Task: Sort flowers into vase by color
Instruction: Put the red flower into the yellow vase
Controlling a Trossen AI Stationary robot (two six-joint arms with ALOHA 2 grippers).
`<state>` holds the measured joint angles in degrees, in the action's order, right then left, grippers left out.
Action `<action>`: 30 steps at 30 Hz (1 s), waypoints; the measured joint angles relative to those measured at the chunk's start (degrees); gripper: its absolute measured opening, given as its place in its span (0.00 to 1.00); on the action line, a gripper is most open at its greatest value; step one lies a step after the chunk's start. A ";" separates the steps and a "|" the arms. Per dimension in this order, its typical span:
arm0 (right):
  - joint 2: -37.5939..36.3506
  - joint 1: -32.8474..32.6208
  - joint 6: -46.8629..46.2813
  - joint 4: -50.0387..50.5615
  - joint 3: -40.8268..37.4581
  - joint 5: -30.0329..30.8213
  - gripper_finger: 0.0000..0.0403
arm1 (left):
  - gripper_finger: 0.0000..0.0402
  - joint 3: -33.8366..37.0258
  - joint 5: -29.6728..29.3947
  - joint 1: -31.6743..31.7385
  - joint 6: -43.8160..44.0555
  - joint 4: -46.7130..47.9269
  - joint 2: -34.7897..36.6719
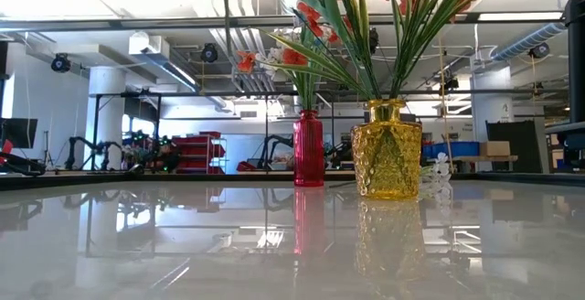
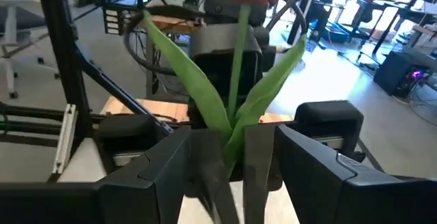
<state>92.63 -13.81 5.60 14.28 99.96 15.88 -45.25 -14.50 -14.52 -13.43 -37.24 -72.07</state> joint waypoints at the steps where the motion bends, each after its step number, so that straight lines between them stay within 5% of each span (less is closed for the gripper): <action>1: 0.43 0.33 0.03 -0.84 0.00 -0.21 0.50 | 0.00 0.00 -0.02 0.00 -0.05 -0.04 0.00; 16: 3.94 3.00 0.82 -8.30 0.02 -4.33 0.51 | 0.00 0.00 -8.65 0.13 -2.10 1.59 0.00; 30: 5.68 3.72 -0.15 -9.17 0.02 -3.90 0.68 | 0.00 0.02 -9.85 0.11 -2.15 1.14 0.00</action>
<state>98.31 -10.09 5.44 5.12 99.98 11.98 -45.23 -24.35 -14.41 -15.58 -36.10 -72.07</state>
